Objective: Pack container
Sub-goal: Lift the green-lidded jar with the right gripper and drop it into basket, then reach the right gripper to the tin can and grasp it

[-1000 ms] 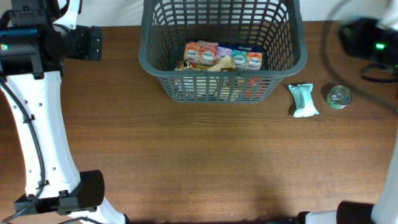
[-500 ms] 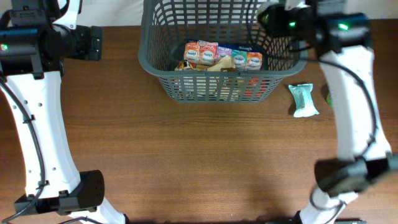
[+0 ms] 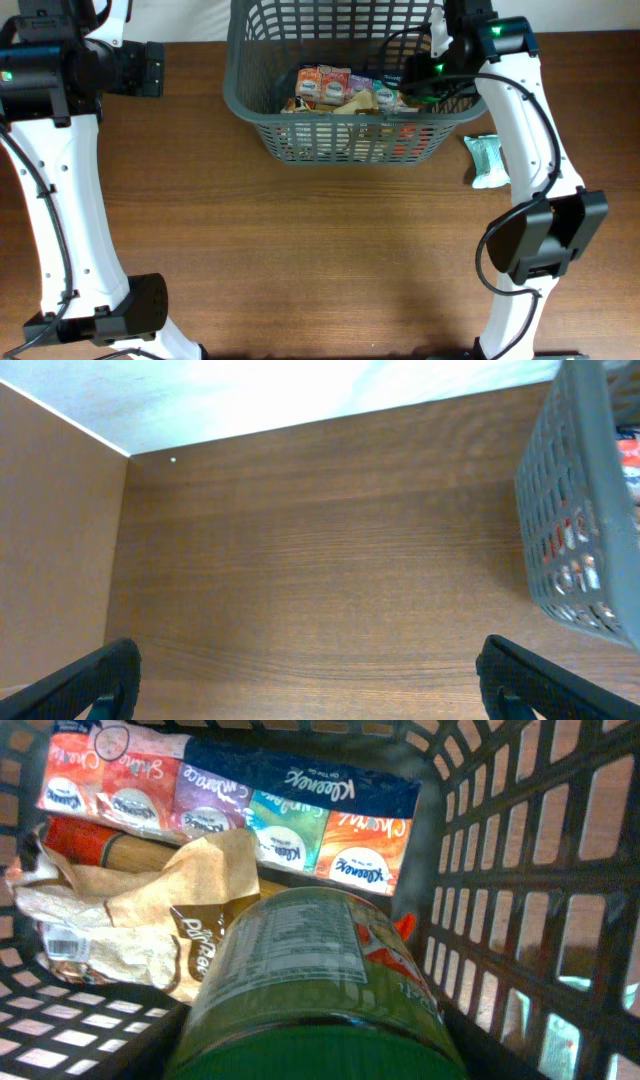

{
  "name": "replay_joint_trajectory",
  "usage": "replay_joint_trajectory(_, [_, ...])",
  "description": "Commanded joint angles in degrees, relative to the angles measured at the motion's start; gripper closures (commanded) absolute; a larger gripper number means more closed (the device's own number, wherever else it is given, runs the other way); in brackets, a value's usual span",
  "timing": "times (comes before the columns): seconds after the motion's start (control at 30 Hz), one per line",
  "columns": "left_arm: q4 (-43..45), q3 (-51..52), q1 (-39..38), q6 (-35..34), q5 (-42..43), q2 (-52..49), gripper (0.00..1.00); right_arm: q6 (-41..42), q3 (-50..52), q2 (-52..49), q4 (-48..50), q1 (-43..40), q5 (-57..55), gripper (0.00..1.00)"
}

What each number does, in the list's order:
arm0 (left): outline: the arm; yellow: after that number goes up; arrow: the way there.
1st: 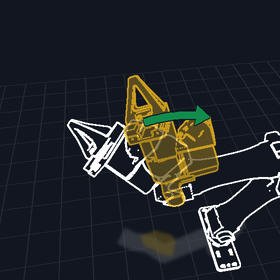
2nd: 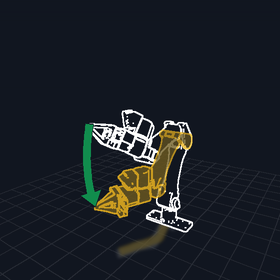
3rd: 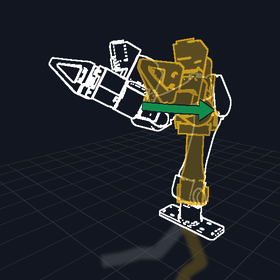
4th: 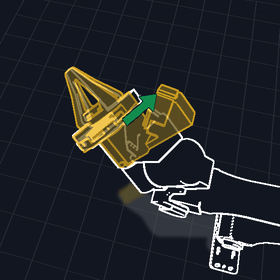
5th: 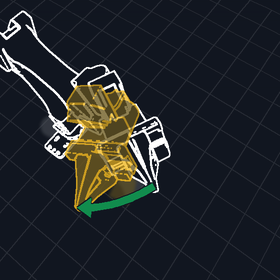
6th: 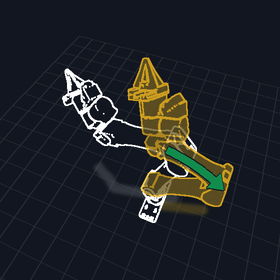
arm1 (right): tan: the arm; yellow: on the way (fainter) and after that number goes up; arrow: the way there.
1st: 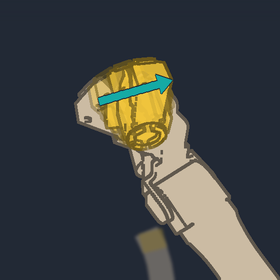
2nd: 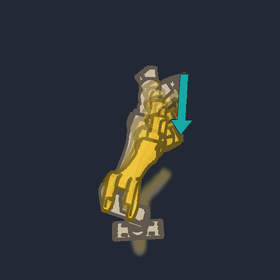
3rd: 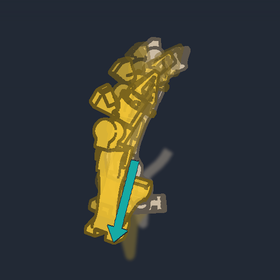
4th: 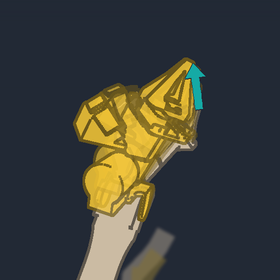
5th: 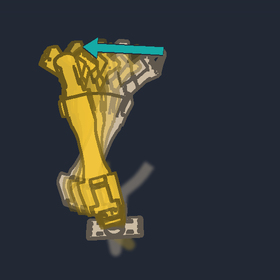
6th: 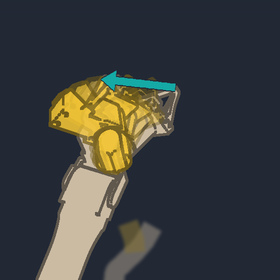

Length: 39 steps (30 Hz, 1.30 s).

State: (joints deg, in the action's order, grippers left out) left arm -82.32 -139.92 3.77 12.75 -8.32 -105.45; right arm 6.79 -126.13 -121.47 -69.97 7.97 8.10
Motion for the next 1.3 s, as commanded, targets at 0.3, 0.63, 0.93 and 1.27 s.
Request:
replay_joint_trajectory(0.3, [-0.04, 0.24, 0.09, -0.74, 0.61, -0.07, 0.01, -0.09, -29.75, 8.76, -10.67, 0.2, -9.09, 0.01])
replay_joint_trajectory(0.63, [-0.04, 0.24, 0.09, -0.74, 0.61, -0.07, 0.0, 5.31, -35.78, 12.94, -15.87, -13.09, -26.12, 0.01])
replay_joint_trajectory(0.93, [-0.04, 0.24, 0.09, -0.74, 0.61, -0.07, 0.01, 11.34, -16.79, 8.22, -16.02, -34.14, -12.41, 0.01])
replay_joint_trajectory(1.27, [-0.04, 0.24, 0.09, -0.74, 0.61, -0.07, 0.01, 13.03, 10.93, 1.16, -2.12, -36.37, -8.04, 0.01])
